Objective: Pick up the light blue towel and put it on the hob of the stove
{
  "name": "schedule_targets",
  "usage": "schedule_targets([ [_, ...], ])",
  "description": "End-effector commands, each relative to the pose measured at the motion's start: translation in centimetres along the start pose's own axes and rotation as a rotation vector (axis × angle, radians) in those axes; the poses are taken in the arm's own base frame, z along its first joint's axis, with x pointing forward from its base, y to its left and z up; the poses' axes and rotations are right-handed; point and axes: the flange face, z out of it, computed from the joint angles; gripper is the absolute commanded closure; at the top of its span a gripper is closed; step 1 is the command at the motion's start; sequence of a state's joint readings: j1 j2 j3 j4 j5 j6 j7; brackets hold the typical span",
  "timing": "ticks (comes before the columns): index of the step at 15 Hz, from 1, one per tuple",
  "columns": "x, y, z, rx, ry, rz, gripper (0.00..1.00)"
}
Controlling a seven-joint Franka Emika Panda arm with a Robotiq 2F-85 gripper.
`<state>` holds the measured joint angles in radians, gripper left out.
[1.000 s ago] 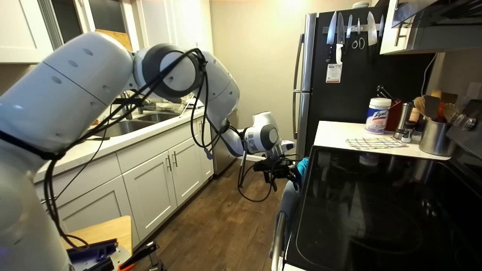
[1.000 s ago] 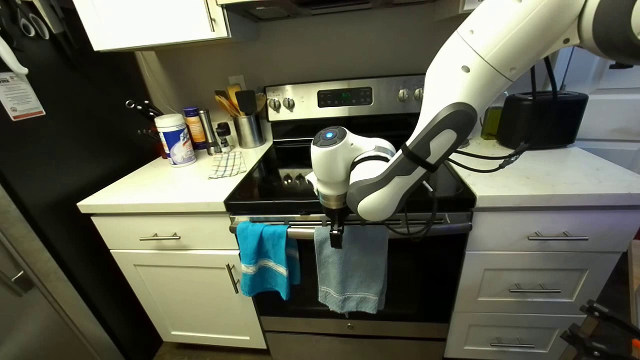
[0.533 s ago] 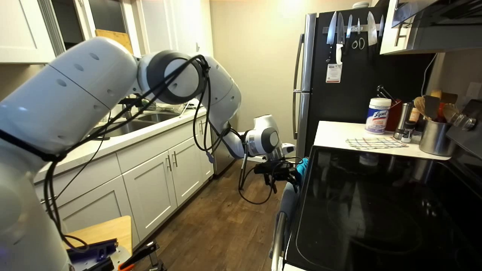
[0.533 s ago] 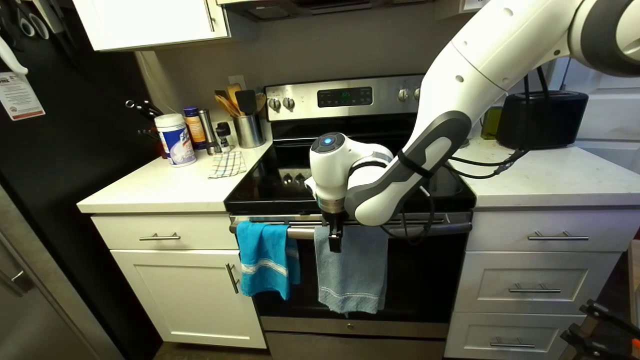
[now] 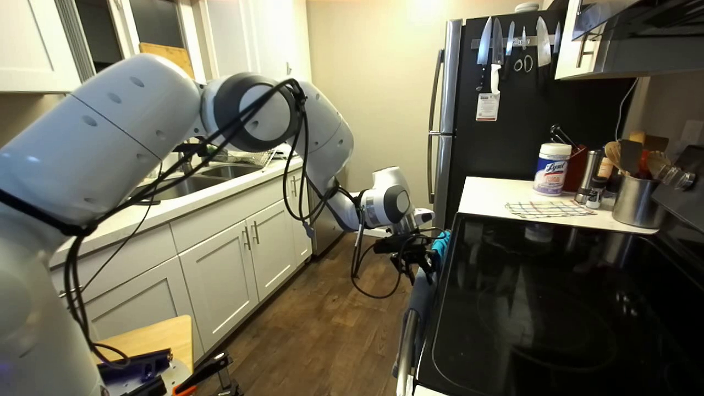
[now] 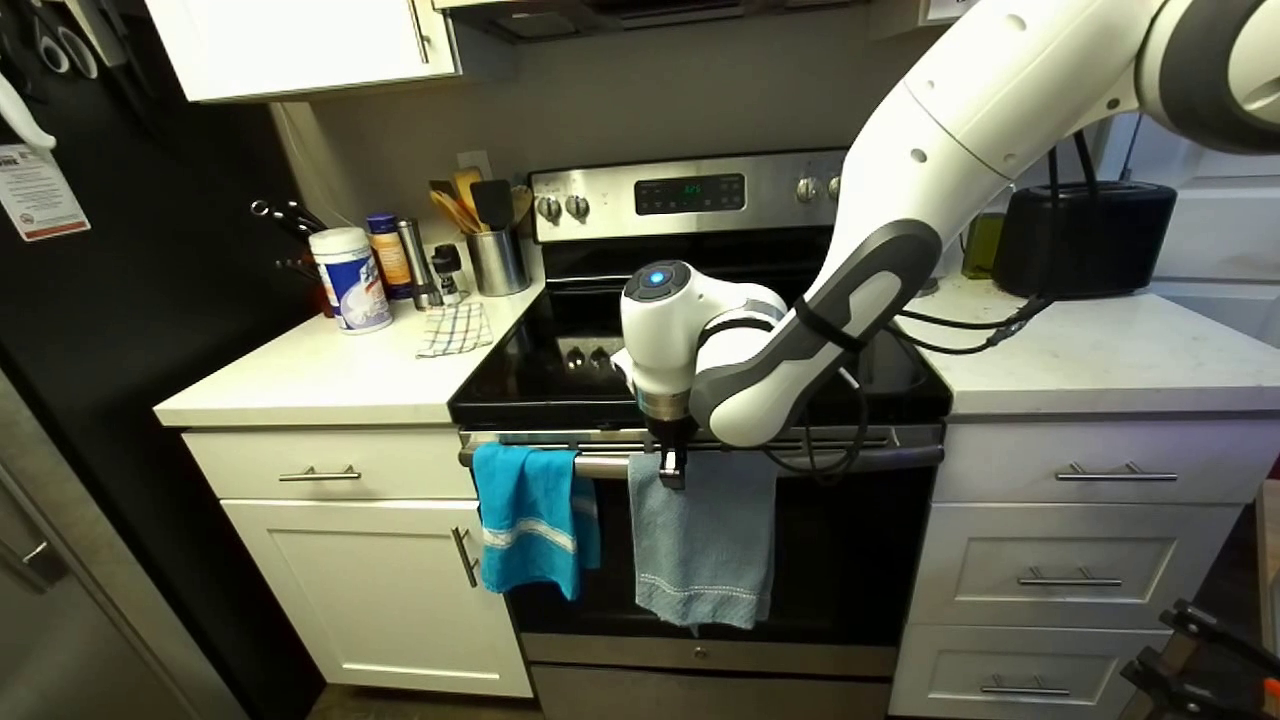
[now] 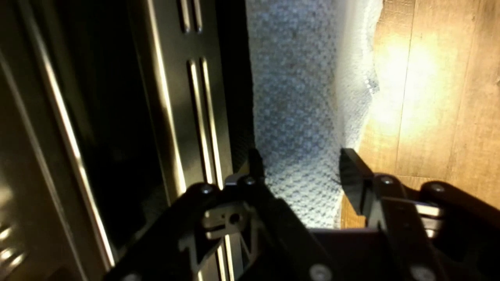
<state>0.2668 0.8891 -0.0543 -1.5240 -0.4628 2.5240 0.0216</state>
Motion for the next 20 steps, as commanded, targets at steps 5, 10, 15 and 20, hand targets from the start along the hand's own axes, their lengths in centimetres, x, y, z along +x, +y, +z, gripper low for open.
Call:
schedule_targets([
  [5,-0.2,0.2,-0.8,-0.002,-0.005,0.002,0.08],
  [10,-0.4,0.1,-1.9,-0.001,0.004,0.004,0.00],
  [15,-0.3,0.0,-2.8,0.008,0.005,0.005,0.00],
  [20,-0.6,-0.2,-2.5,0.017,0.003,0.001,0.47],
])
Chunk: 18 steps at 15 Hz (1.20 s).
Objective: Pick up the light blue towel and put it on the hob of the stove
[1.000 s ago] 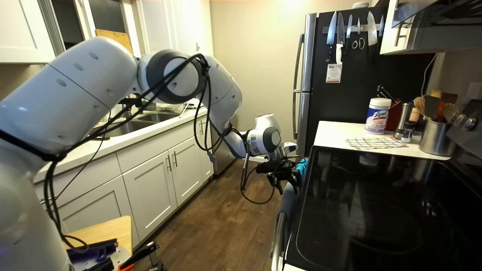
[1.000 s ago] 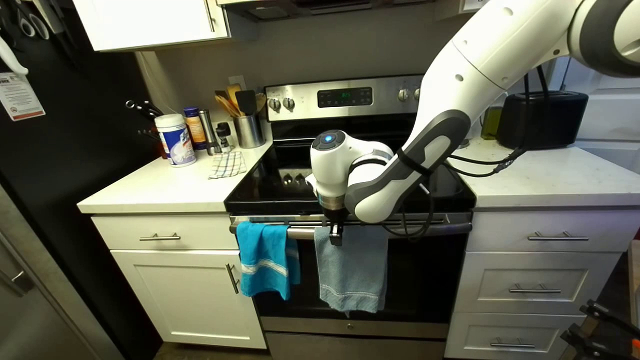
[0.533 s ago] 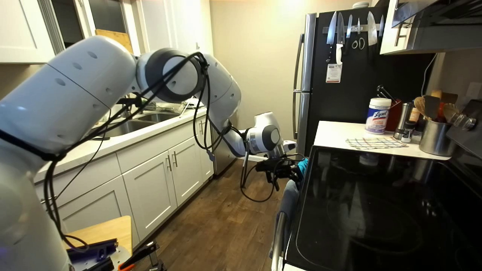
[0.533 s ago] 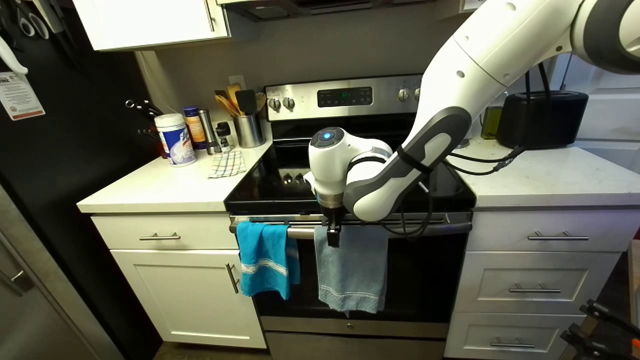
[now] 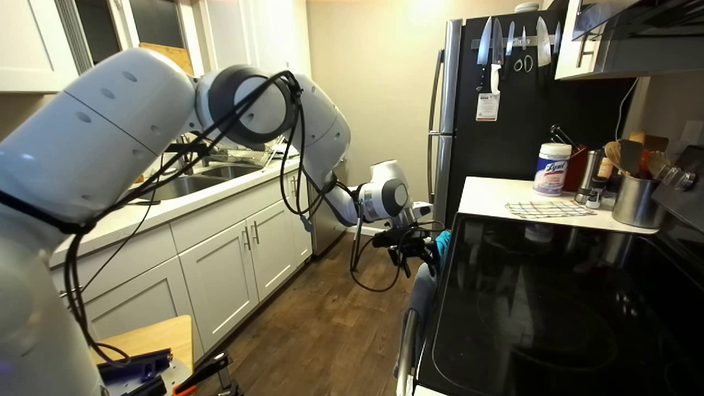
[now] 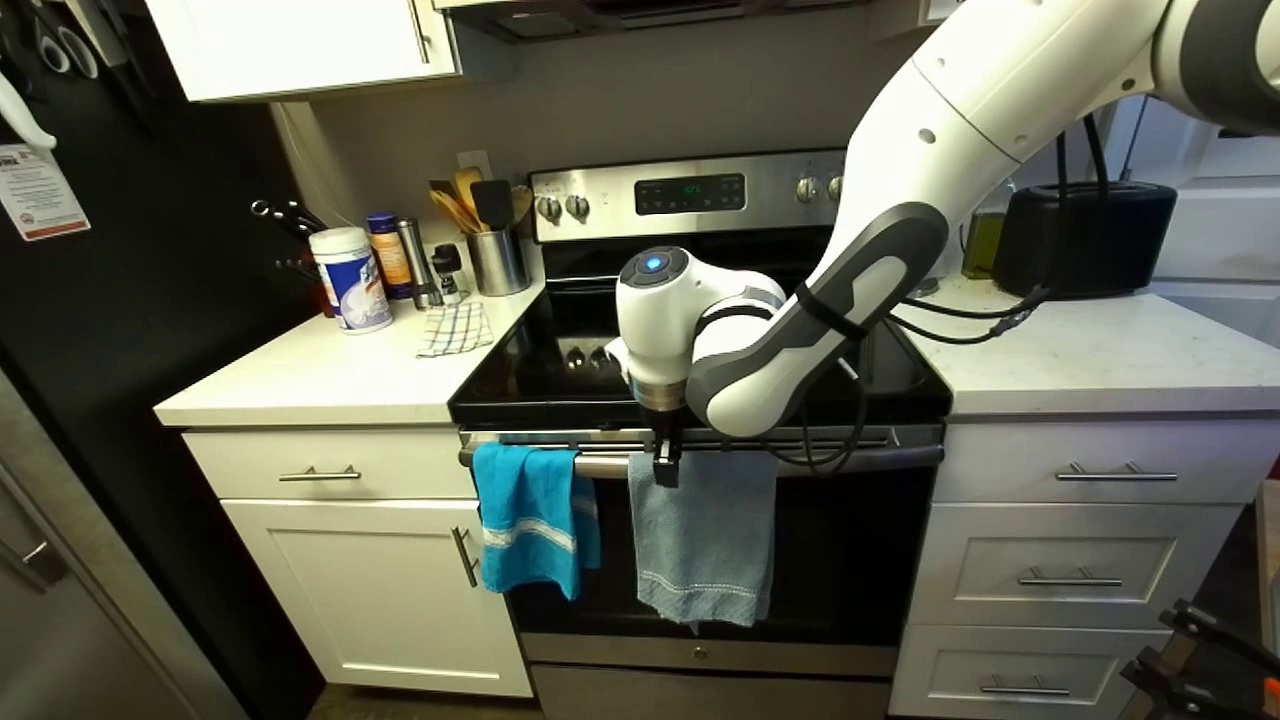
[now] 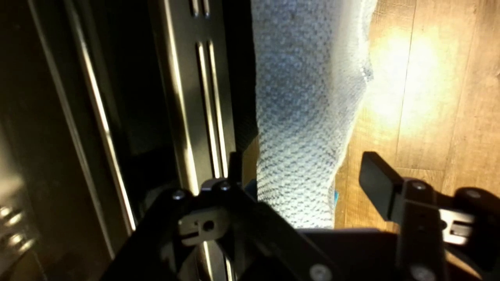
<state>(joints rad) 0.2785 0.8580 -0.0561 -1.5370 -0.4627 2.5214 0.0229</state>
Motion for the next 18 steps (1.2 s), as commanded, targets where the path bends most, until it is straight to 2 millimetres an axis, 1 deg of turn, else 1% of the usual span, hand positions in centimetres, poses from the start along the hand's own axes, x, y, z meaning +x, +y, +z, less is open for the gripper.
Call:
schedule_targets([
  [1,-1.1,-0.2,-0.7,0.024,-0.015,0.003,0.53],
  [4,-1.2,-0.3,-0.6,0.026,-0.017,0.000,0.74],
  [6,-1.2,0.0,-0.7,0.024,-0.015,0.004,0.84],
  [7,-1.2,0.2,-0.8,0.023,-0.014,0.006,0.92],
  [8,-1.2,0.1,-1.0,0.023,-0.011,0.006,0.96],
  [9,-1.2,0.1,-1.2,0.023,-0.010,0.006,0.94],
  [11,-1.3,0.1,-1.8,0.026,0.001,0.007,1.00],
  [13,-1.9,0.5,-2.8,0.028,0.023,0.014,0.99],
  [15,-2.9,1.4,-3.9,0.018,0.037,0.028,0.98],
  [18,-4.9,3.7,-6.0,0.004,0.054,0.052,0.98],
])
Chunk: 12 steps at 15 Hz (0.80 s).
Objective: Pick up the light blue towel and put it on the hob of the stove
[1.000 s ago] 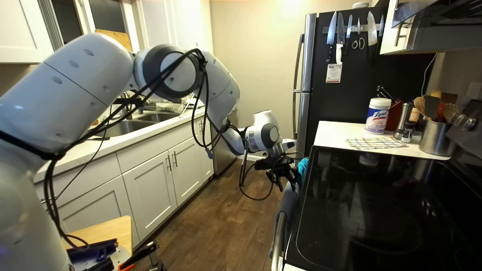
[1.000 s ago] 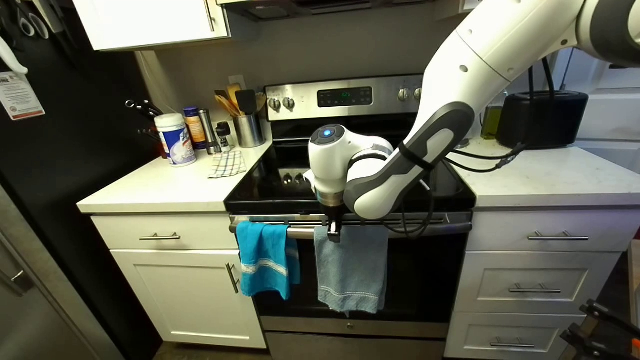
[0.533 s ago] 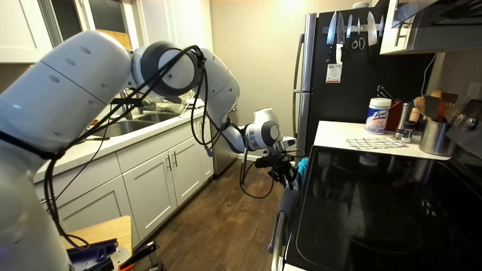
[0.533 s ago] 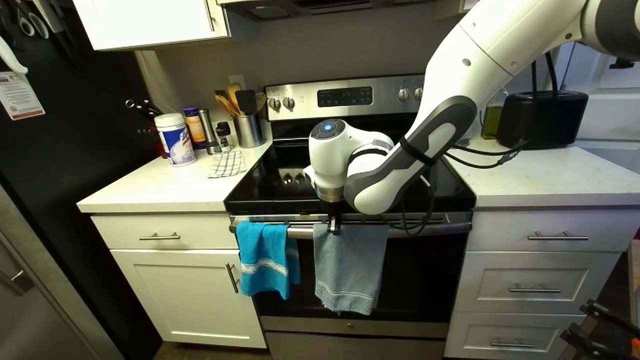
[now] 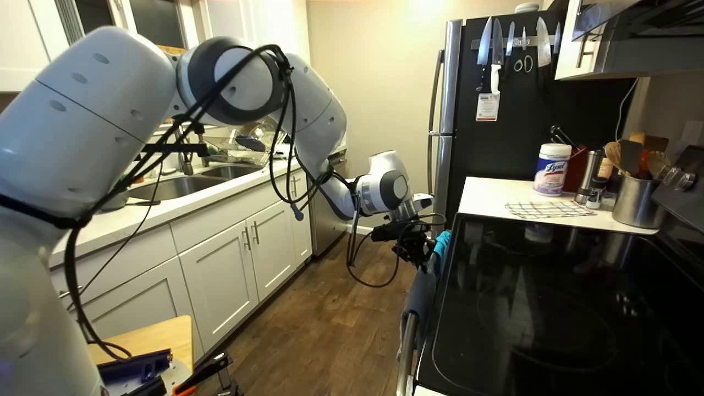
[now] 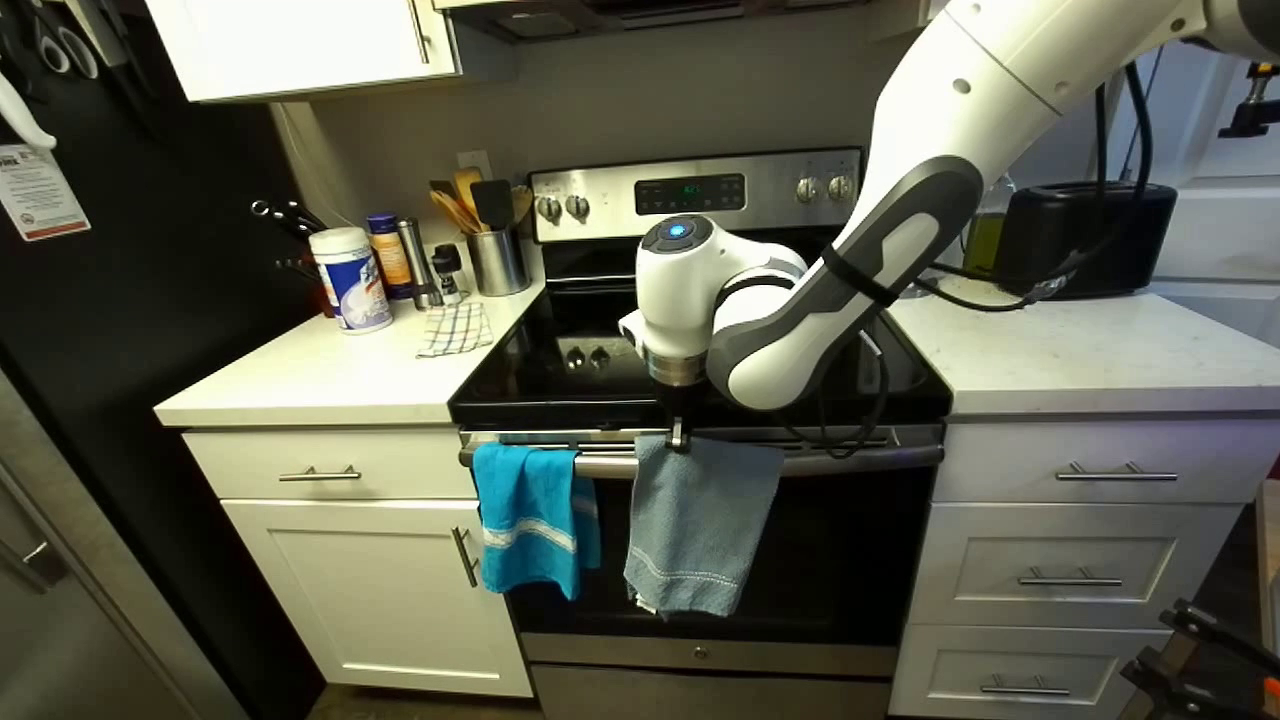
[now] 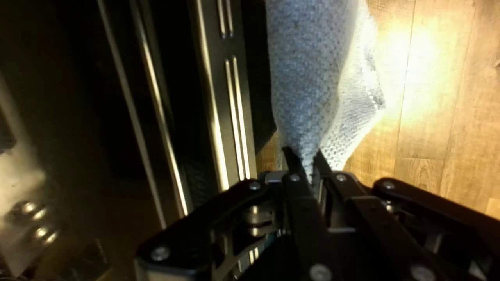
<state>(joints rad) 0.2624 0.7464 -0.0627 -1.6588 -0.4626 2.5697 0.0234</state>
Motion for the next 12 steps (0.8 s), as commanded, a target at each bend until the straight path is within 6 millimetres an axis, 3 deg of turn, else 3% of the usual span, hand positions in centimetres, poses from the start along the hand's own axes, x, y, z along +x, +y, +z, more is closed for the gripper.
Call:
schedule_targets([
  [1,-3.4,2.7,-3.9,-0.005,0.025,0.038,0.98],
  [5,-5.0,5.2,-6.6,-0.020,0.031,0.064,0.98],
  [12,-4.9,7.7,-10.6,-0.059,0.065,0.088,0.98],
])
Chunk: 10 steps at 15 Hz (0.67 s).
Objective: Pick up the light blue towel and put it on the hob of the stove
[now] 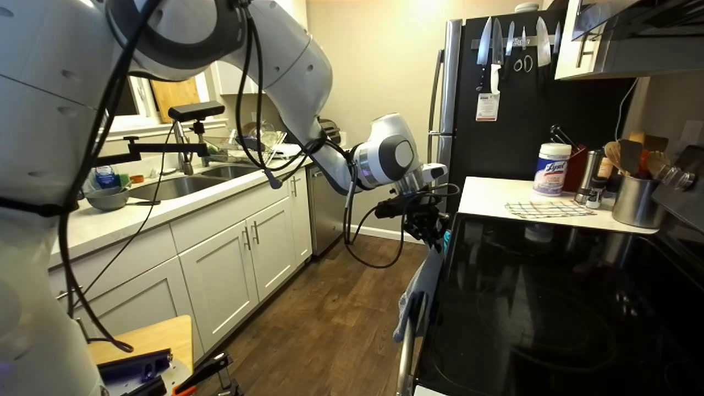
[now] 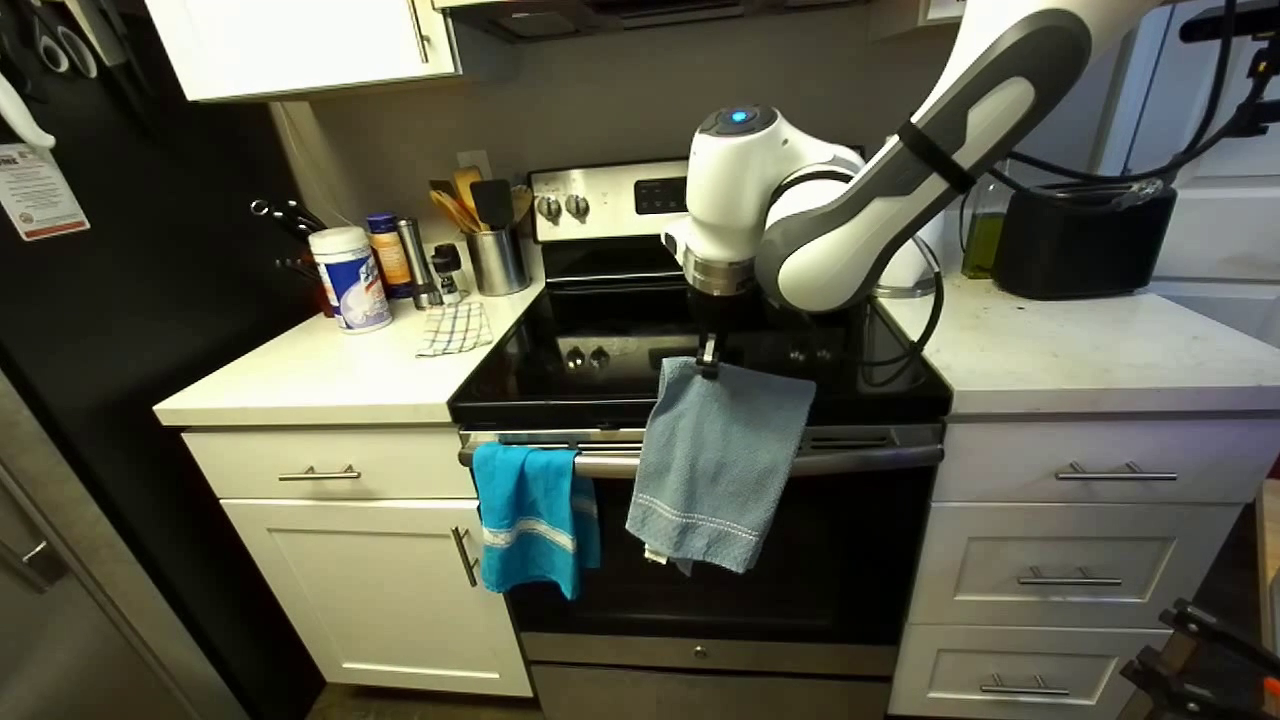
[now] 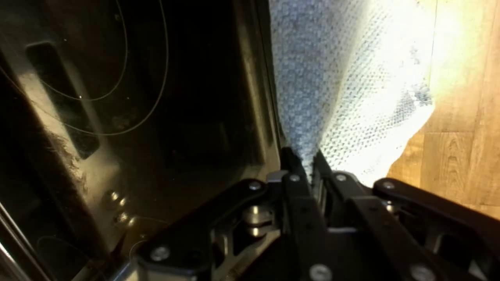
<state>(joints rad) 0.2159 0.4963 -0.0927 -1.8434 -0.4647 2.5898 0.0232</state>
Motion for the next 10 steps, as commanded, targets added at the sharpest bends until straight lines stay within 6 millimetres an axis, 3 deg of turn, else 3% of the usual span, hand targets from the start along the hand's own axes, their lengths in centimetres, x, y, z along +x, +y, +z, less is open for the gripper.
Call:
schedule_targets([
  [1,-0.8,1.7,-3.1,-0.029,0.021,0.001,0.98],
  [5,-0.5,4.8,-5.5,-0.074,0.035,0.037,0.98],
  [10,0.1,8.6,-5.5,-0.100,0.018,0.078,0.98],
])
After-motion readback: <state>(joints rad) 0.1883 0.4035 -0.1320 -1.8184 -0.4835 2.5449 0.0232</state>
